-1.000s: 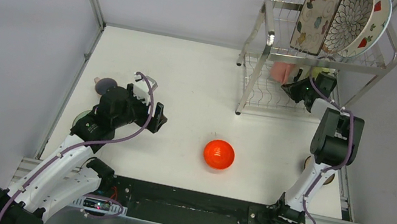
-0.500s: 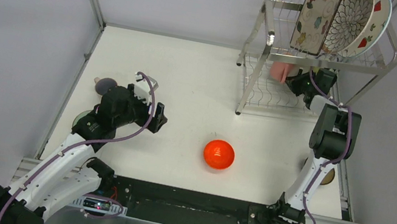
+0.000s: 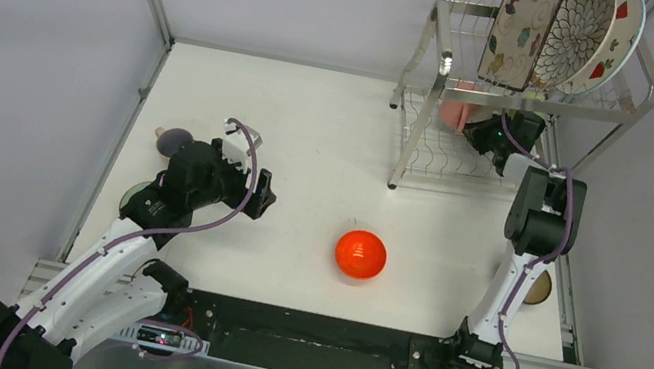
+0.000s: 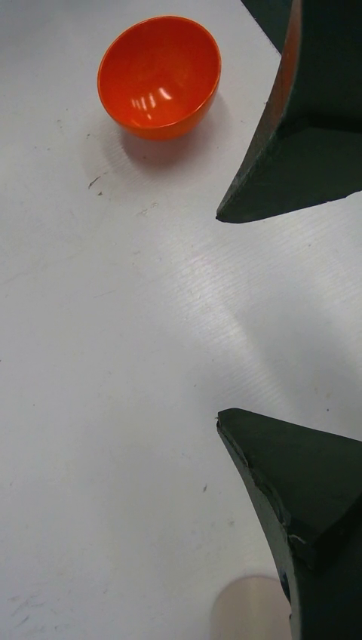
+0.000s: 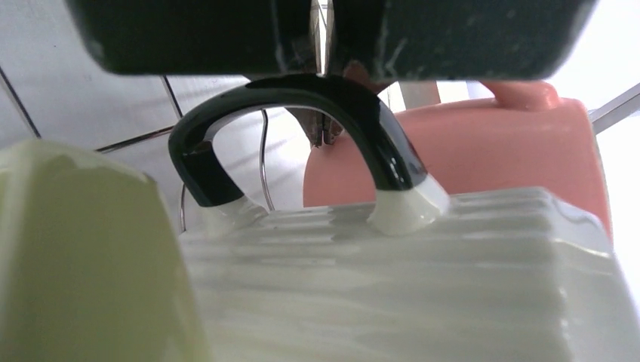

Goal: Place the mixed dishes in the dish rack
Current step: Turn the cup upside down in the dish rack, then pick up the cup at the center of the board.

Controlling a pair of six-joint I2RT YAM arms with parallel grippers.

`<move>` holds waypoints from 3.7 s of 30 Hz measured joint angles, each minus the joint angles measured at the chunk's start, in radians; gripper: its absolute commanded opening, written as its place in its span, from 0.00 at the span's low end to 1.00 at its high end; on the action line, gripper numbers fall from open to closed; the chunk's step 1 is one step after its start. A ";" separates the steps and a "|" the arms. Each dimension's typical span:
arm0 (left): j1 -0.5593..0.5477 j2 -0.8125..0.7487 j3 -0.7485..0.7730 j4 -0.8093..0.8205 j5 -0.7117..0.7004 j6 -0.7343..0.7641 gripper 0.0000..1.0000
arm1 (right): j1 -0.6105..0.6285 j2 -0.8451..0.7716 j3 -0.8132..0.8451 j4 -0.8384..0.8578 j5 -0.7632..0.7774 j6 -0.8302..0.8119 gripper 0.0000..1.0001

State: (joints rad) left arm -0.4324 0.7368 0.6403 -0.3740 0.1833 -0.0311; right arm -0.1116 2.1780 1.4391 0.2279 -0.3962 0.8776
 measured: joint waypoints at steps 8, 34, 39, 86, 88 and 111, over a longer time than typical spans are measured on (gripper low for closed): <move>0.000 0.000 0.000 0.000 0.000 0.000 0.99 | 0.000 -0.004 0.000 -0.044 0.016 -0.019 0.03; 0.000 -0.013 0.000 0.000 0.000 0.000 0.99 | -0.024 -0.569 -0.352 -0.395 0.044 -0.092 0.30; 0.000 -0.016 0.000 0.000 0.000 0.000 0.99 | -0.018 -0.740 -0.474 -0.499 0.044 -0.133 0.37; 0.203 0.385 0.206 -0.078 -0.624 0.088 0.95 | 0.305 -1.454 -0.581 -1.037 0.275 -0.442 1.00; 0.229 0.412 0.209 -0.071 -0.621 0.097 0.94 | 0.305 -1.461 -0.581 -1.039 0.275 -0.443 1.00; 0.303 0.554 0.206 0.042 -0.496 0.148 0.78 | 0.305 -1.466 -0.581 -1.057 0.270 -0.484 1.00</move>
State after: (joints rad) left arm -0.1291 1.2907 0.8459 -0.3321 -0.3126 0.1173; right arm 0.1936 0.7124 0.8585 -0.8295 -0.1261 0.3931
